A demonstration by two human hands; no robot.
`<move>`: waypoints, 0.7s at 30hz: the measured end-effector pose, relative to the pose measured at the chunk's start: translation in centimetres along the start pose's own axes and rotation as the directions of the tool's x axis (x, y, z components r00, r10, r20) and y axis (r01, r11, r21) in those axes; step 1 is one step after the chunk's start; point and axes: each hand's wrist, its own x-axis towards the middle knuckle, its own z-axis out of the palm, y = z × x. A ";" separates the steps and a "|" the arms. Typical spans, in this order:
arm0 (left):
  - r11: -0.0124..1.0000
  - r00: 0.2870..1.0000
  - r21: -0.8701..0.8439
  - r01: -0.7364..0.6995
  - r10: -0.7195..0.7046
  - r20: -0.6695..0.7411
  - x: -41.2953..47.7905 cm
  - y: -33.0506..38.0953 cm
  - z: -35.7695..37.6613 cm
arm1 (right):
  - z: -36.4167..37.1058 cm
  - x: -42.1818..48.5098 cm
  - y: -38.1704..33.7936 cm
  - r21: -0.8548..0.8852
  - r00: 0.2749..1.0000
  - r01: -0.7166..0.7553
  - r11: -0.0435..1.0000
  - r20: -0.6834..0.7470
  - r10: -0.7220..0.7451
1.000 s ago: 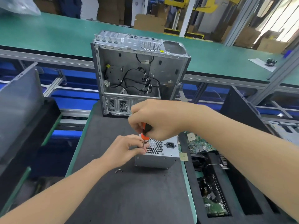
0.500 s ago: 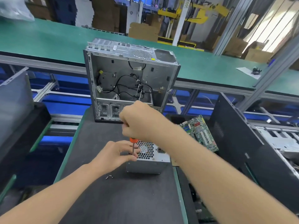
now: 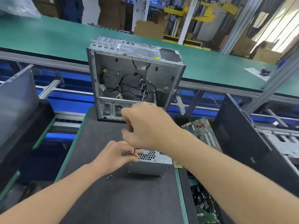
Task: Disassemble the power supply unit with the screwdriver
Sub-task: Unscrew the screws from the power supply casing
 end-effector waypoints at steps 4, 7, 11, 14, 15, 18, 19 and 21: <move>1.000 1.000 0.016 -0.025 0.025 -0.018 -0.3 1.4 -0.1 | 1.2 0.3 -1.5 -0.062 0.942 -0.331 0.942 -0.078 0.326; 0.998 0.998 0.035 -0.057 0.056 0.026 -0.2 1.0 -0.4 | 1.4 0.2 -0.9 -0.013 0.945 -0.327 0.945 -0.033 0.326; 0.998 0.998 0.007 -0.055 0.054 0.031 -0.1 0.4 -0.5 | -0.1 0.9 1.5 0.028 0.986 0.031 0.999 0.163 -0.035; 0.995 0.995 0.010 -0.101 0.101 0.020 -0.1 0.1 -0.3 | -1.5 1.8 2.9 0.089 0.857 0.416 0.905 0.295 -0.423; 0.994 0.994 0.003 -0.105 0.105 0.016 -0.2 0.0 -0.2 | -1.6 2.1 3.0 0.103 0.804 0.501 0.859 0.310 -0.507; 0.996 0.996 -0.003 -0.089 0.089 0.001 -0.2 0.0 -0.1 | -1.6 2.5 3.7 0.105 0.758 0.574 0.812 0.306 -0.575; 0.997 0.997 0.000 -0.082 0.082 -0.008 -0.2 0.0 0.0 | -1.6 2.3 4.0 0.094 0.780 0.553 0.828 0.292 -0.554; 0.998 0.998 -0.001 -0.064 0.064 -0.018 -0.2 0.1 0.0 | -1.5 1.4 3.9 0.093 0.857 0.451 0.888 0.234 -0.459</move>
